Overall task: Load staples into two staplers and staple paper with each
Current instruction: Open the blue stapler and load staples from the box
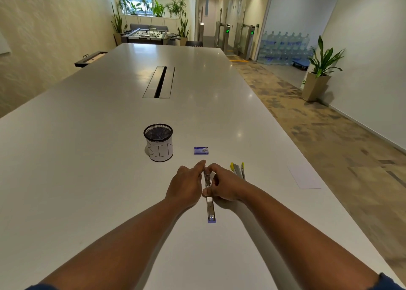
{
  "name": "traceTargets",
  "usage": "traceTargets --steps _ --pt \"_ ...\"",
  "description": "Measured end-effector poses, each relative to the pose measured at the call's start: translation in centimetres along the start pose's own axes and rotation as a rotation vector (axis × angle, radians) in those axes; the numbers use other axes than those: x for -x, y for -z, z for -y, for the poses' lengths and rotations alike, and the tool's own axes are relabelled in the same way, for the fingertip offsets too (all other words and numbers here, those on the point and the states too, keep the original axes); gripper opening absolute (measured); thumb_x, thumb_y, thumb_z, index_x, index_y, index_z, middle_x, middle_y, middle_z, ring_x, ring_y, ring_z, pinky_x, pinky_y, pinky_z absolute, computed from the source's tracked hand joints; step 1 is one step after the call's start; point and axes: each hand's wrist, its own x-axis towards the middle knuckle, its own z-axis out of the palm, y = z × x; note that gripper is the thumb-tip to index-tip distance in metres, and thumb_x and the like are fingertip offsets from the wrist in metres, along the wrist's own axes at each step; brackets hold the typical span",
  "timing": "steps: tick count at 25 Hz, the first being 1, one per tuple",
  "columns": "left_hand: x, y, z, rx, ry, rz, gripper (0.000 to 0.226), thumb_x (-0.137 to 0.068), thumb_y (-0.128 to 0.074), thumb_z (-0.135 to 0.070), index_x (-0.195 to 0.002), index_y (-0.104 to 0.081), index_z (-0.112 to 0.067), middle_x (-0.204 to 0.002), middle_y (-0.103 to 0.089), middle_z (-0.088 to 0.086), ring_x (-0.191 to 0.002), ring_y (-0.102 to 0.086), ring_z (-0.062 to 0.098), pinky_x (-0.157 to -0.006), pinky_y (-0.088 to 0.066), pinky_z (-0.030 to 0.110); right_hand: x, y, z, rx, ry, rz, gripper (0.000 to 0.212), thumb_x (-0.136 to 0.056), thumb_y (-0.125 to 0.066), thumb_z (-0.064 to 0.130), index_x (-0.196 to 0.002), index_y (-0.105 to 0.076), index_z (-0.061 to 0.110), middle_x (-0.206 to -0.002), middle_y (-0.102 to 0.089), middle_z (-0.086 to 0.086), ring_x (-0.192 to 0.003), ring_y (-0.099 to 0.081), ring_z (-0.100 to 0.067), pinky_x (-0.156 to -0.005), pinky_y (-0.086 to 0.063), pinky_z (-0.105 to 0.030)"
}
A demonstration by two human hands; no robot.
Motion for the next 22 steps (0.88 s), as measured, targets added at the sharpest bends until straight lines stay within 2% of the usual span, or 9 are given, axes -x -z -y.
traceTargets --steps 2,4,6,9,11,13,17,22 --pt "-0.1 -0.1 0.1 0.001 -0.02 -0.011 0.039 -0.104 -0.032 -0.032 -0.138 -0.04 -0.049 -0.097 -0.058 0.004 -0.087 -0.059 0.022 -0.068 -0.044 0.031 0.1 -0.5 -0.4 -0.037 0.027 -0.032 0.047 -0.083 -0.08 0.029 -0.117 -0.047 0.025 -0.08 -0.062 0.001 -0.077 -0.059 -0.018 -0.083 -0.053 -0.047" --pt "0.0 -0.1 0.1 0.006 -0.065 -0.019 0.029 -0.102 -0.034 -0.026 -0.115 -0.05 -0.046 -0.084 -0.06 -0.002 -0.085 -0.056 0.019 -0.062 -0.044 0.031 0.4 -0.9 -0.7 -0.076 0.064 -0.081 0.043 -0.083 -0.079 0.025 -0.109 -0.045 0.028 -0.078 -0.064 -0.006 -0.072 -0.06 -0.018 -0.082 -0.054 -0.05" --pt "-0.1 -0.4 0.2 0.007 -0.076 -0.017 0.026 -0.101 -0.035 -0.023 -0.106 -0.051 -0.043 -0.08 -0.061 -0.004 -0.084 -0.054 0.018 -0.06 -0.044 0.03 0.8 -1.5 -1.1 -0.069 0.102 -0.139 0.041 -0.084 -0.077 0.027 -0.106 -0.043 0.033 -0.08 -0.066 -0.007 -0.072 -0.063 -0.019 -0.079 -0.056 -0.051" --pt "-0.2 -0.7 0.6 0.02 -0.048 -0.011 0.037 -0.1 -0.025 -0.039 -0.126 -0.05 -0.046 -0.09 -0.063 -0.005 -0.087 -0.06 0.019 -0.064 -0.043 0.029 1.4 -2.2 -1.5 -0.036 0.122 -0.219 0.043 -0.086 -0.074 0.035 -0.114 -0.041 0.037 -0.078 -0.067 0.0 -0.075 -0.067 -0.021 -0.075 -0.057 -0.05" --pt "0.0 -0.5 0.2 0.037 -0.039 -0.005 0.045 -0.098 -0.024 -0.039 -0.137 -0.044 -0.05 -0.099 -0.063 -0.006 -0.095 -0.056 0.018 -0.07 -0.045 0.031 1.6 -2.2 -1.4 -0.036 0.1 -0.225 0.052 -0.086 -0.074 0.036 -0.126 -0.04 0.039 -0.081 -0.069 0.0 -0.078 -0.068 -0.019 -0.076 -0.056 -0.047" --pt "0.3 -0.2 -0.1 0.053 -0.039 -0.007 0.045 -0.097 -0.025 -0.04 -0.139 -0.041 -0.05 -0.103 -0.064 -0.004 -0.099 -0.056 0.02 -0.075 -0.05 0.034 1.6 -2.2 -1.5 -0.033 0.081 -0.221 0.05 -0.086 -0.073 0.039 -0.126 -0.044 0.04 -0.084 -0.069 0.002 -0.082 -0.067 -0.016 -0.08 -0.056 -0.046" --pt "0.4 0.1 -0.3 0.069 -0.03 -0.009 0.045 -0.096 -0.022 -0.049 -0.136 -0.042 -0.049 -0.108 -0.064 0.0 -0.104 -0.058 0.023 -0.082 -0.053 0.037 1.3 -2.4 -1.7 -0.039 0.065 -0.22 0.034 -0.085 -0.071 0.042 -0.111 -0.048 0.04 -0.085 -0.069 0.004 -0.084 -0.066 -0.015 -0.084 -0.055 -0.049" --pt "0.4 0.0 -0.3 0.034 -0.05 -0.025 0.044 -0.1 -0.028 -0.038 -0.141 -0.043 -0.045 -0.112 -0.066 0.003 -0.107 -0.057 0.022 -0.081 -0.052 0.035 1.4 -2.6 -2.1 -0.1 0.075 -0.253 0.046 -0.083 -0.074 0.045 -0.122 -0.05 0.045 -0.076 -0.068 0.011 -0.078 -0.067 -0.009 -0.083 -0.057 -0.047"
